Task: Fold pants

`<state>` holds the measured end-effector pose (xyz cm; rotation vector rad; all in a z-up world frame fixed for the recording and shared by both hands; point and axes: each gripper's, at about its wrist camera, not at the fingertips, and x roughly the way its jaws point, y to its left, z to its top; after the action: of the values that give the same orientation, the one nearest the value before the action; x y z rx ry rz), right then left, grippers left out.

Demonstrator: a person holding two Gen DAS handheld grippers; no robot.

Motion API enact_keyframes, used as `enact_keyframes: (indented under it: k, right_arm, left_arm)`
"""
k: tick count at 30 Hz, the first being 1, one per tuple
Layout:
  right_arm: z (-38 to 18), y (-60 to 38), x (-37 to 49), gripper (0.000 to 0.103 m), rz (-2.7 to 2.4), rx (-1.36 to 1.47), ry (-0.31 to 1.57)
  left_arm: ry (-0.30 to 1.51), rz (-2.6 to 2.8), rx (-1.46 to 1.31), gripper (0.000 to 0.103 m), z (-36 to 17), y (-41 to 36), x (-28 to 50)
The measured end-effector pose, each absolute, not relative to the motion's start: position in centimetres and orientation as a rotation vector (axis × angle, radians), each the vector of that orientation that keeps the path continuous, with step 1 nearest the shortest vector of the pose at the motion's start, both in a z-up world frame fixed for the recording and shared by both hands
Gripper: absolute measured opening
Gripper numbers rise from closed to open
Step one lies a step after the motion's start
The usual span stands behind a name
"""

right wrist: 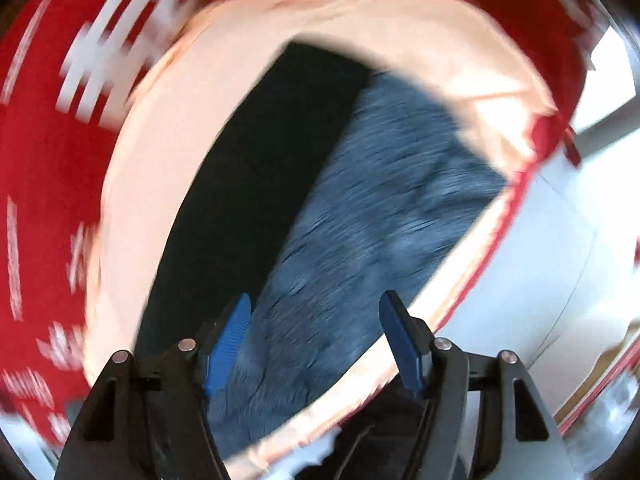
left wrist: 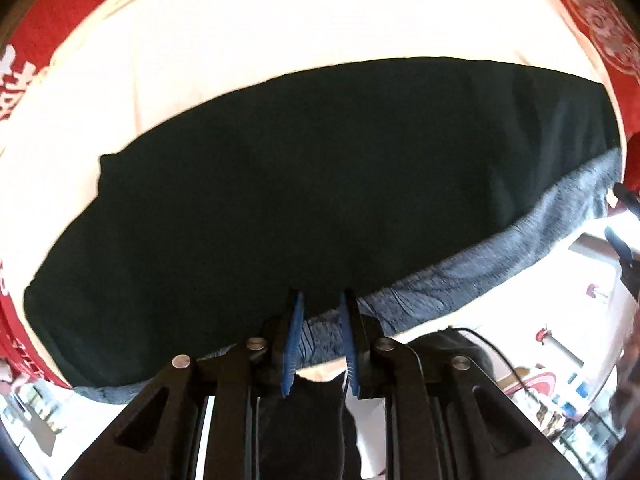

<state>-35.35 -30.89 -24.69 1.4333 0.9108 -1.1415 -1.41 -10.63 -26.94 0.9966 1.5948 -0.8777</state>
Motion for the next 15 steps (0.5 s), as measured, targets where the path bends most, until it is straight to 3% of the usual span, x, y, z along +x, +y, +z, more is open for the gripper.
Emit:
enact_keyframes:
  k: [9,15]
  right_arm:
    - [-26.2,-34.6,-41.3,0.071,-1.15,1.468,0.812]
    - [-25.7,-40.2,-39.4,0.07,-0.937,1.192,0.908]
  left_arm:
    - [1.608,-0.689,0.978,0.021,-24.3,-9.7,-4.8]
    - [1.665,-0.632,0.91,0.021,-23.3,-10.0,-9.9]
